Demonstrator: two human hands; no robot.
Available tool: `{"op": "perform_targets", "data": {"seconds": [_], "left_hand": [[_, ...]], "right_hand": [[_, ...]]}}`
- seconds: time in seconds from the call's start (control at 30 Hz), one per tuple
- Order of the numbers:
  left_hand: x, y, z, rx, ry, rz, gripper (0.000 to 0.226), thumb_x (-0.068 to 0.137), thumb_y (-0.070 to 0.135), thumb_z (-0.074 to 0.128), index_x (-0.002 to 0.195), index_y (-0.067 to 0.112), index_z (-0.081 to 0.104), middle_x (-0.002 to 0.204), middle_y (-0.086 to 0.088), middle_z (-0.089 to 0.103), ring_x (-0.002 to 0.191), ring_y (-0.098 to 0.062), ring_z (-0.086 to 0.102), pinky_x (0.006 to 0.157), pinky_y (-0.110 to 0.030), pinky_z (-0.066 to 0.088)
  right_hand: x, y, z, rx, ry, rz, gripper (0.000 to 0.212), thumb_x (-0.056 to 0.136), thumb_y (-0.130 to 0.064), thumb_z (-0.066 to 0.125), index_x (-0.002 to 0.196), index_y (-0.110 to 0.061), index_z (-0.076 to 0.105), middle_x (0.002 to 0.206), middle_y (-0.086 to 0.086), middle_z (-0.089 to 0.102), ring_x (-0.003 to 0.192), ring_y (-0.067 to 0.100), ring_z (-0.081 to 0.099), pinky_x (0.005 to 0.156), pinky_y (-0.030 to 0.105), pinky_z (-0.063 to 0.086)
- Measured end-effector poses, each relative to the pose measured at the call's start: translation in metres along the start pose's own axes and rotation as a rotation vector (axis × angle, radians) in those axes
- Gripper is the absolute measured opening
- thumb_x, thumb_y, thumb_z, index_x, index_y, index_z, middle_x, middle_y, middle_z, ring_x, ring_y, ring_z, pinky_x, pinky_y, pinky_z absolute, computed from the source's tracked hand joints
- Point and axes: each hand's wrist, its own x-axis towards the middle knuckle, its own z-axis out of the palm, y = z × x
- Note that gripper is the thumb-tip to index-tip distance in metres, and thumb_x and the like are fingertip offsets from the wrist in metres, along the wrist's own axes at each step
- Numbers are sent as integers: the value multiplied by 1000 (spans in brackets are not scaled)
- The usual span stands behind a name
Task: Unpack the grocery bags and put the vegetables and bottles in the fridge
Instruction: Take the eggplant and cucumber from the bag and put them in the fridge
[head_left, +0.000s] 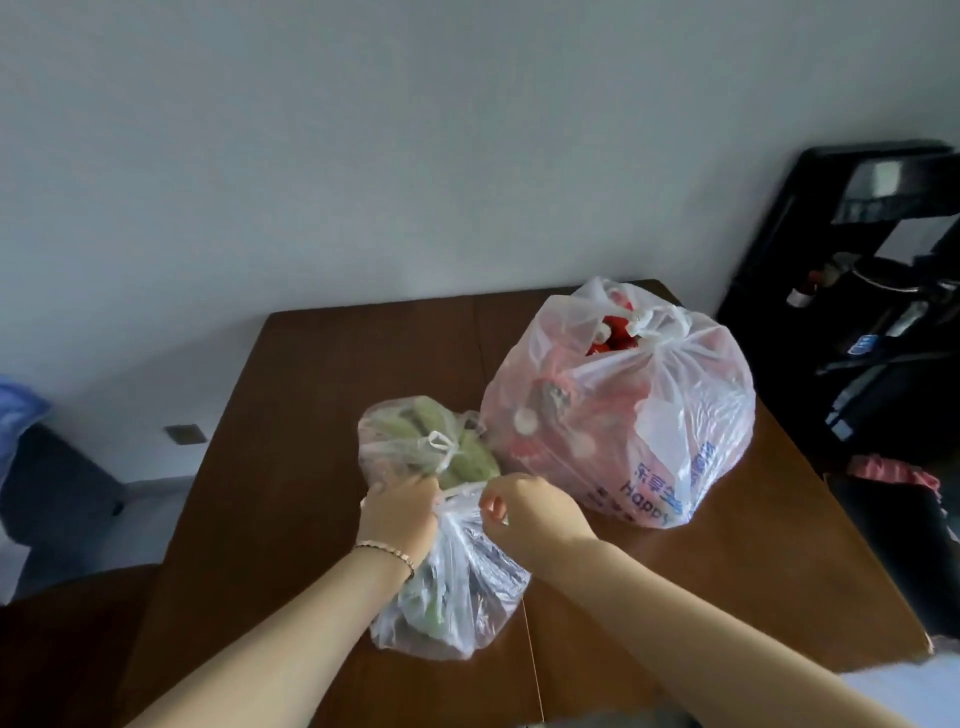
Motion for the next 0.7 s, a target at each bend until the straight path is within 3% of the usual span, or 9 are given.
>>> {"op": "perform_targets", "data": {"seconds": [0.07, 0.13, 0.23, 0.3, 0.4, 0.57, 0.7], "left_hand": [[13, -1, 2, -167, -10, -40, 17, 96, 16, 39, 100, 17, 55, 104, 0, 64, 96, -18, 59, 75, -25, 38], [23, 5, -3, -522, -20, -127, 13, 95, 20, 46, 86, 18, 56, 86, -1, 65, 80, -18, 61, 64, -22, 39], [38, 5, -17, -868, 38, -286, 10, 89, 20, 61, 81, 16, 57, 67, 3, 60, 60, -8, 57, 52, -9, 42], [46, 0, -25, -1023, 5, -349, 14, 84, 17, 69, 77, 11, 58, 61, 2, 60, 53, -7, 56, 52, -15, 46], [51, -8, -35, -994, -85, -291, 17, 81, 19, 71, 70, 17, 60, 59, 4, 61, 55, -7, 56, 57, -19, 45], [52, -14, -51, -941, -302, -199, 23, 80, 37, 70, 66, 23, 59, 58, 13, 52, 54, 1, 46, 51, -11, 32], [55, -16, -50, -809, -398, -1, 36, 88, 45, 57, 64, 21, 47, 54, 9, 40, 42, -1, 33, 43, -13, 26]], "right_hand": [[17, 0, 10, 20, -33, -39, 28, 92, -27, 48, 117, -20, 57, 117, -1, 60, 105, 21, 58, 85, 31, 46], [33, -1, 14, 15, -45, -84, 30, 92, -30, 50, 119, -17, 52, 120, 1, 57, 104, 24, 58, 81, 33, 46], [55, -6, 10, 34, 6, -109, 27, 90, -26, 51, 112, -12, 48, 116, 4, 56, 98, 27, 59, 71, 32, 42], [67, -7, 5, 43, 24, -93, 29, 91, -20, 49, 119, -13, 46, 121, 4, 51, 99, 27, 58, 71, 31, 41], [80, -3, -2, 94, 39, -92, 31, 92, -20, 51, 122, -15, 49, 120, 2, 46, 96, 25, 58, 68, 28, 40], [72, 2, 2, 267, 82, -73, 12, 83, -16, 59, 94, -13, 63, 86, -6, 53, 77, 13, 52, 70, 26, 44], [71, -5, 12, 213, 189, -14, 20, 84, -7, 56, 102, -10, 63, 99, 2, 56, 78, 17, 52, 67, 25, 40]]}}
